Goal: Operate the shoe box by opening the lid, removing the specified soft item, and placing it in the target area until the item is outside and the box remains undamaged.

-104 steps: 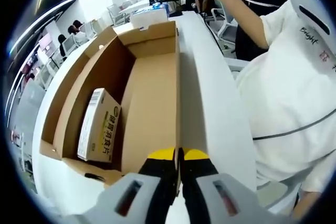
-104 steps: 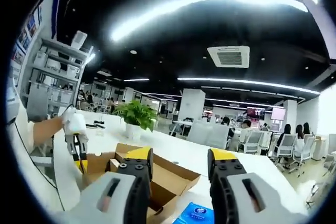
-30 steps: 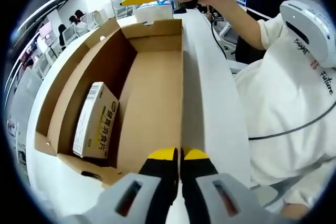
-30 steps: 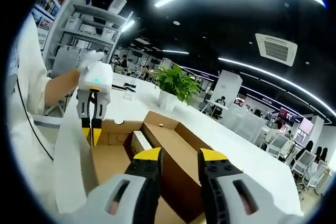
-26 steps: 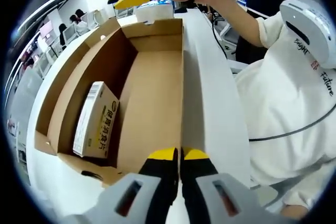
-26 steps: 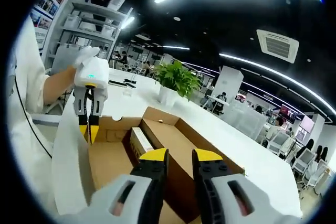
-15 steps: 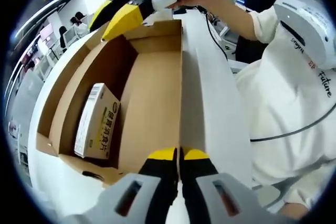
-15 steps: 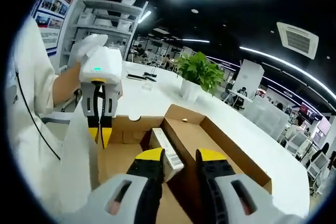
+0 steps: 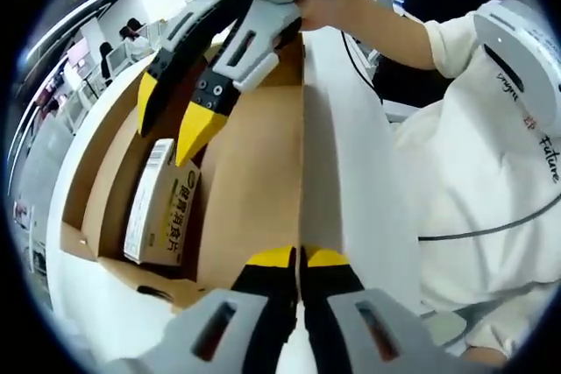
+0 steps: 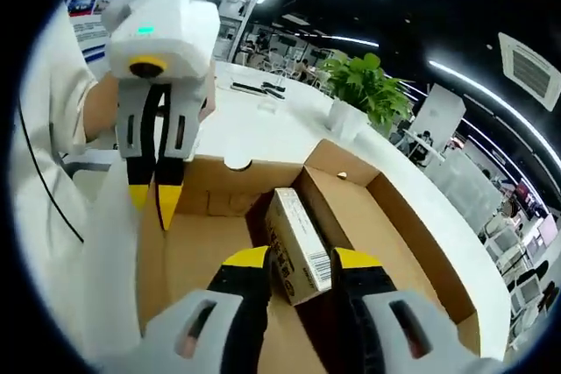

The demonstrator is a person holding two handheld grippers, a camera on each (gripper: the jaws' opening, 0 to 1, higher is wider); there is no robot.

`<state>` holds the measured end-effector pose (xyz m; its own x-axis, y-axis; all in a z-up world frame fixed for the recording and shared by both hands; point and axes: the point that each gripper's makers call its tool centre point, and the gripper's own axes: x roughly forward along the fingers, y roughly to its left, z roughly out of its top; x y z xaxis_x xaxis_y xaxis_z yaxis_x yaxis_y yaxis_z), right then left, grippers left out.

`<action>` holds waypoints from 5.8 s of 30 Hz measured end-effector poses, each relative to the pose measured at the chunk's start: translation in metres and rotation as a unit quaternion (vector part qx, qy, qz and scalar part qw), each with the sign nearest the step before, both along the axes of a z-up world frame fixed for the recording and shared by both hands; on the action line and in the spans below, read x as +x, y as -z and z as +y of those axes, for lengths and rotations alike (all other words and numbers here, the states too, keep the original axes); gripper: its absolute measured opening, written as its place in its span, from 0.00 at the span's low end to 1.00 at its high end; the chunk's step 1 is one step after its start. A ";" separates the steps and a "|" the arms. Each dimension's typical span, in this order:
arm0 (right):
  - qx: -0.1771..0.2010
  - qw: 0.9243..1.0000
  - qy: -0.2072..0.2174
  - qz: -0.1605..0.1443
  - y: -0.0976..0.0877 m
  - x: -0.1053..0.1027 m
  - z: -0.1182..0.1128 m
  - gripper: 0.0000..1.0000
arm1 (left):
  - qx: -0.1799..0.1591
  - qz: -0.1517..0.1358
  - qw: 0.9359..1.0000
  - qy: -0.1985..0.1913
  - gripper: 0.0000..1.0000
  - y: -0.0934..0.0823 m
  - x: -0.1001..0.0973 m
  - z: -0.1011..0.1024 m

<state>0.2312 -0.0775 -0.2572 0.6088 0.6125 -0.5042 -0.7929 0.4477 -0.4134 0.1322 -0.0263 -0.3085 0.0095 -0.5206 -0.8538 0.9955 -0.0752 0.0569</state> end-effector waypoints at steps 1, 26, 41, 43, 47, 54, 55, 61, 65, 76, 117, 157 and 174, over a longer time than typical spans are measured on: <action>-0.004 1.000 -0.001 -0.009 -0.001 0.000 0.000 0.26 | -0.001 -0.002 1.000 0.000 0.02 0.000 0.000 0.000; -0.042 0.999 -0.006 0.024 0.016 0.016 0.006 0.22 | -0.009 -0.001 1.000 0.008 0.01 -0.001 0.001 0.002; -0.105 0.994 0.005 0.021 0.029 0.024 -0.001 0.21 | -0.014 -0.004 1.000 0.007 0.01 -0.001 0.001 0.002; -0.105 0.994 0.003 0.016 0.030 0.022 -0.001 0.22 | -0.014 0.000 1.000 0.006 0.01 -0.002 0.001 0.002; -0.104 0.994 0.018 0.020 0.028 0.025 -0.003 0.20 | -0.013 0.000 1.000 0.007 0.01 -0.001 0.000 0.002; -0.094 0.994 0.032 0.048 0.027 0.026 -0.002 0.20 | -0.015 -0.002 1.000 0.007 0.01 -0.002 -0.001 0.002; -0.099 0.993 0.032 0.050 0.028 0.026 -0.003 0.20 | -0.015 -0.002 1.000 0.007 0.01 -0.002 -0.001 0.002; -0.094 0.992 0.032 0.075 0.026 0.018 -0.008 0.18 | -0.015 -0.002 1.000 0.008 0.01 -0.002 -0.001 0.002; -0.093 0.989 0.033 0.108 0.025 0.018 -0.017 0.18 | -0.015 -0.001 1.000 0.008 0.01 -0.001 0.000 0.002; -0.114 0.981 0.043 0.149 0.032 0.000 -0.017 0.17 | -0.017 -0.004 1.000 0.008 0.01 -0.001 0.001 0.002; -0.131 0.977 0.014 0.169 0.030 -0.025 -0.052 0.17 | -0.019 -0.002 1.000 0.008 0.01 -0.003 0.001 0.000; -0.259 0.927 -0.056 0.265 0.049 -0.040 -0.073 0.31 | -0.021 -0.006 1.000 0.012 0.01 -0.003 0.001 0.000; -0.348 0.891 -0.073 0.280 0.083 -0.040 -0.066 0.25 | -0.025 -0.008 1.000 0.016 0.01 -0.003 0.000 0.001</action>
<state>0.1914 -0.1437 -0.3401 0.0807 0.0842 -0.9932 -0.9912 0.1116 -0.0710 0.1323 -0.0257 -0.3057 0.0048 -0.5629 -0.8265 0.9916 -0.1040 0.0767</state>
